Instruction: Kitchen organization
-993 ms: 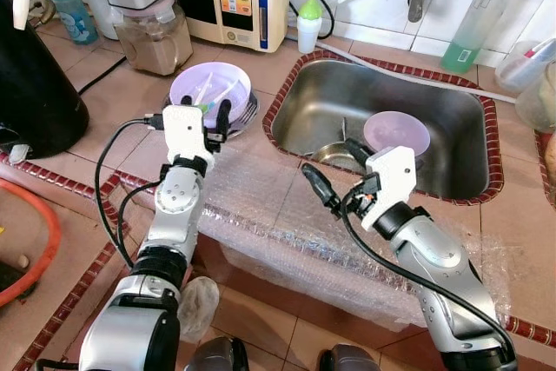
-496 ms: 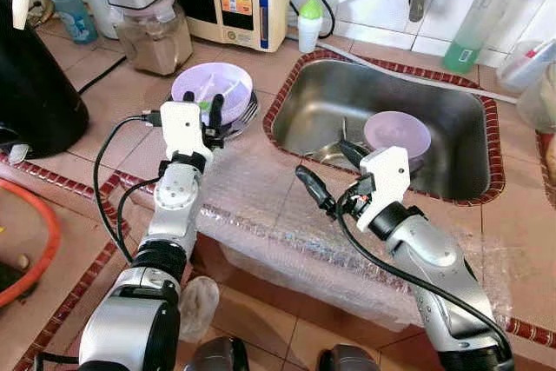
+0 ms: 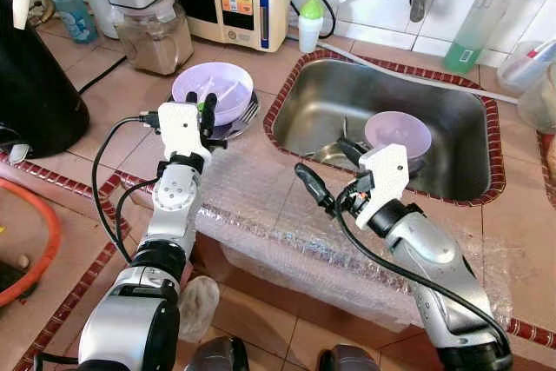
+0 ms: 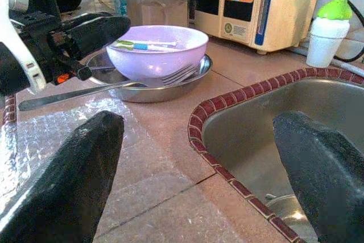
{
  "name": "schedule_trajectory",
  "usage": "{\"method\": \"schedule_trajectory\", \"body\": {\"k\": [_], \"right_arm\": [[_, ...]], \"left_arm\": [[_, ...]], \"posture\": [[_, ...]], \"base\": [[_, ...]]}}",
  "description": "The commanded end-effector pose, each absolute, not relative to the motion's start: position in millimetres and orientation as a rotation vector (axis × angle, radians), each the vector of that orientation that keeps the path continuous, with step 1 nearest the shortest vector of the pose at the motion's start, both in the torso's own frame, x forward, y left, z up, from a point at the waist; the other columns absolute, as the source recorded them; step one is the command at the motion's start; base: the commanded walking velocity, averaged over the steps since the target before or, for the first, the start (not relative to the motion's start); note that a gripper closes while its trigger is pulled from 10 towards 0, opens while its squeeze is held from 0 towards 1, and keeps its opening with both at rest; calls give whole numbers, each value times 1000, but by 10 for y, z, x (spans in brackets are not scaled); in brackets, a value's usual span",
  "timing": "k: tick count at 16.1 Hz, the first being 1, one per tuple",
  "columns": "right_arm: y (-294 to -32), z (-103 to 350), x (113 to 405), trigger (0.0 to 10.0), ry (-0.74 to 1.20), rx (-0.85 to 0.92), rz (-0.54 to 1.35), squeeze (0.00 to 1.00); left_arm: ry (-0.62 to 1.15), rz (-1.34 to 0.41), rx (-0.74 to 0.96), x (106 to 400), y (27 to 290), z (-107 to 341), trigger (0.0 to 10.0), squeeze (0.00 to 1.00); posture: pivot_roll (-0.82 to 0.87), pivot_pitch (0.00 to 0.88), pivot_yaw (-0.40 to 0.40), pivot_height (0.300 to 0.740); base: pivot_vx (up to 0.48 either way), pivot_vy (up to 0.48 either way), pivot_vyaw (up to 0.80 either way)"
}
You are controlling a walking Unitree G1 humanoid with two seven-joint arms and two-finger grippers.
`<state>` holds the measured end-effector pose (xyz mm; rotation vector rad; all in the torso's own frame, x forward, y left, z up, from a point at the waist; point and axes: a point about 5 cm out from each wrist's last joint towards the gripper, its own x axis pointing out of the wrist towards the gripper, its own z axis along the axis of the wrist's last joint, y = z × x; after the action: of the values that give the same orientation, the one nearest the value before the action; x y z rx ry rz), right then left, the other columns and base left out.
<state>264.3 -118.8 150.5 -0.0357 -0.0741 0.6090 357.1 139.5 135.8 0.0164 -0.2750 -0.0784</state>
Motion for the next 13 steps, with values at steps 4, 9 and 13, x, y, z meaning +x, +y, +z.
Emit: {"method": "schedule_trajectory", "body": {"k": [4,9,13], "right_arm": [[-1160,1520,2680,10000,-88,-33,617,0],[-1129,1512,2718,10000,-93,-29,625,0],[-1124,1497,2725,10000,-93,-28,624,0]], "left_arm": [[-315,-99,16,3586,1372,1438,0,0],[-361,-105,20,3575,1386,1522,0,0],[-458,-55,58,3484,1515,1669,10000,1000]], "posture": [[-198,27,38,740],[-175,17,32,740],[-170,21,34,740]], "base": [[0,0,0],[0,0,0],[0,0,0]]}}
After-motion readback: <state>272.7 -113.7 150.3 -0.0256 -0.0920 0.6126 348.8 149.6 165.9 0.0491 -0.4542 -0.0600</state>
